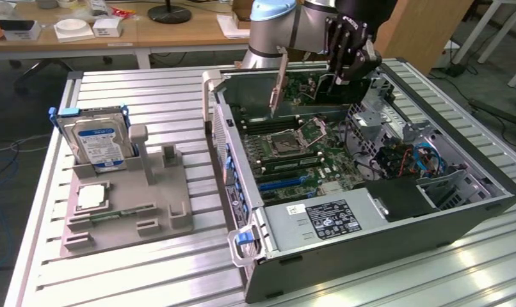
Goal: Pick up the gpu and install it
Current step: 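Insert the gpu into the slot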
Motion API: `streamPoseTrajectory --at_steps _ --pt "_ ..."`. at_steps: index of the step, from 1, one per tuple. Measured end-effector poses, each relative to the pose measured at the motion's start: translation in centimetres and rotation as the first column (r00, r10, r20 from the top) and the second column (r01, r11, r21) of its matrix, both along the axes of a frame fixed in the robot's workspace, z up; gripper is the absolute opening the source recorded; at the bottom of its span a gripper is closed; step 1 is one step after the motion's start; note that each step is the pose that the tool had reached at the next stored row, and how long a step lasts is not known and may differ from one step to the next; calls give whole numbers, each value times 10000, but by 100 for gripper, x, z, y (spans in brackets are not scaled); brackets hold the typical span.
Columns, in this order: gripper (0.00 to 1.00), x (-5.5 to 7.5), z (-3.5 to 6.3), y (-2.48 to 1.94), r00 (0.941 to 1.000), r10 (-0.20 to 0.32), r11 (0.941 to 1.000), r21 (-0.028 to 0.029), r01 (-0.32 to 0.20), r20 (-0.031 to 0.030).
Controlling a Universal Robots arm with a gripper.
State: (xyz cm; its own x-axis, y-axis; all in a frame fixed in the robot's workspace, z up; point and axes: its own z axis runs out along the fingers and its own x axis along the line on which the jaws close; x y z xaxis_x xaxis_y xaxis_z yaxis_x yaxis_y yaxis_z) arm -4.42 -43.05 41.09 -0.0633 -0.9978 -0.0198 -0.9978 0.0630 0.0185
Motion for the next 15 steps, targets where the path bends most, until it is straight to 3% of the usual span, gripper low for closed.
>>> streamPoseTrajectory --at_steps 8,15 --pt "27 0 1 -2 9959 905 9959 -1 -905 -1" --pt "27 0 0 -2 9950 997 9950 0 -997 0"
